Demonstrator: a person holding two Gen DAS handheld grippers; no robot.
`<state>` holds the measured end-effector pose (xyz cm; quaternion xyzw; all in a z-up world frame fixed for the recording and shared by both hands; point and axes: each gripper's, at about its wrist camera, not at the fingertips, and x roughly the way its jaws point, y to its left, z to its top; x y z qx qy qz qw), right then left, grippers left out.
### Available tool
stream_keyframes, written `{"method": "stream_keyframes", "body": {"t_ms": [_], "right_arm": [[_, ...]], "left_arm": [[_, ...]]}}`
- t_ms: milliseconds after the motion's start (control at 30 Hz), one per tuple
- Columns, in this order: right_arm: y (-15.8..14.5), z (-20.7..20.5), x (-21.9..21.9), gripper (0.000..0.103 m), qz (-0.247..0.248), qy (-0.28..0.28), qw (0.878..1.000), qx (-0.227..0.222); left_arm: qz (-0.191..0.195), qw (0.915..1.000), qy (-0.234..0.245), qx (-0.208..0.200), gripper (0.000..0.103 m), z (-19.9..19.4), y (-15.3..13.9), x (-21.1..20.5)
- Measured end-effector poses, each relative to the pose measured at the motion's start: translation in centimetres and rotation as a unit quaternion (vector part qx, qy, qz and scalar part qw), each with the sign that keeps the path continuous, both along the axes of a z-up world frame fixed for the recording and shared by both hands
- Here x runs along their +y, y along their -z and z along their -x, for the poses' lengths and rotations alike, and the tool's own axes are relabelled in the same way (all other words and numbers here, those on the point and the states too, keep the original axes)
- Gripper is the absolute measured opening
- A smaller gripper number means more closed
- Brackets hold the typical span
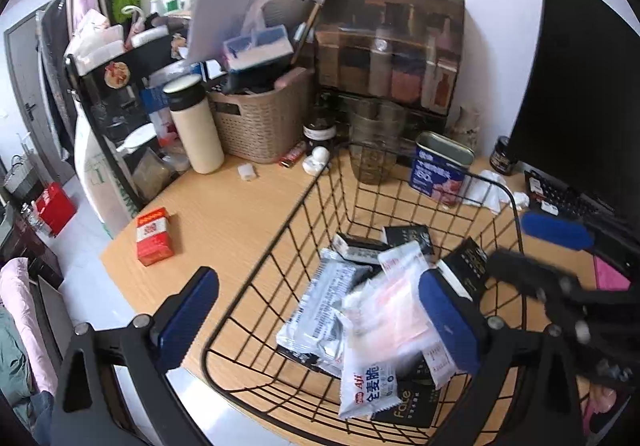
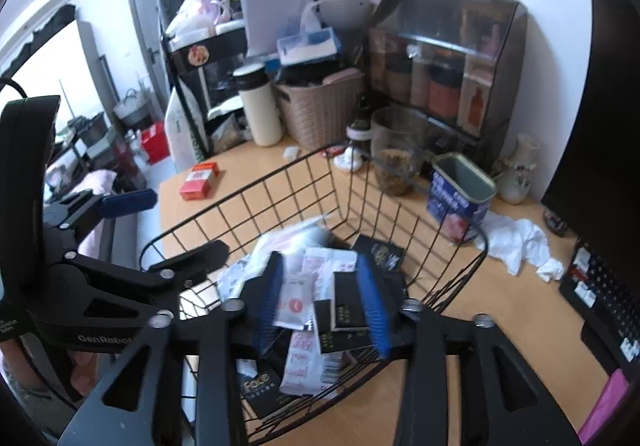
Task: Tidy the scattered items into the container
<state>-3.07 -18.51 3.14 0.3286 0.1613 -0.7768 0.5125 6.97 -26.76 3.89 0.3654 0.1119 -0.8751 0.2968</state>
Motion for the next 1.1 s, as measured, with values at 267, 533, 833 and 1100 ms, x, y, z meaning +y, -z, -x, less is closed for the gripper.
{"method": "stream_keyframes", "body": {"t_ms": [267, 533, 833, 1100], "right_arm": [[-1.3, -0.2, 1.0, 0.077, 0.021, 0.014, 1.000, 0.009], [-2.7, -0.1, 7.2, 0.077, 0.001, 0.106, 0.994, 0.039], [-1.1, -3.3, 23.2, 0.077, -0.013, 0.296, 0.955, 0.024], [0.1, -6.7, 31.3, 0.081, 0.023, 0.350, 0.936, -0.001]], "left_arm": [[-0.018, 0.9997, 0.003, 0.019, 0.100, -0.4, -0.7, 0.2], [-0.077, 0.9897, 0.103, 0.063, 0.100, 0.7, -1.5, 5.5], [-0.074, 0.9678, 0.239, 0.027, 0.100, 2.4, -0.4, 17.0], [-0.052, 0.9585, 0.280, 0.005, 0.100, 1.3, 0.2, 22.8]]}}
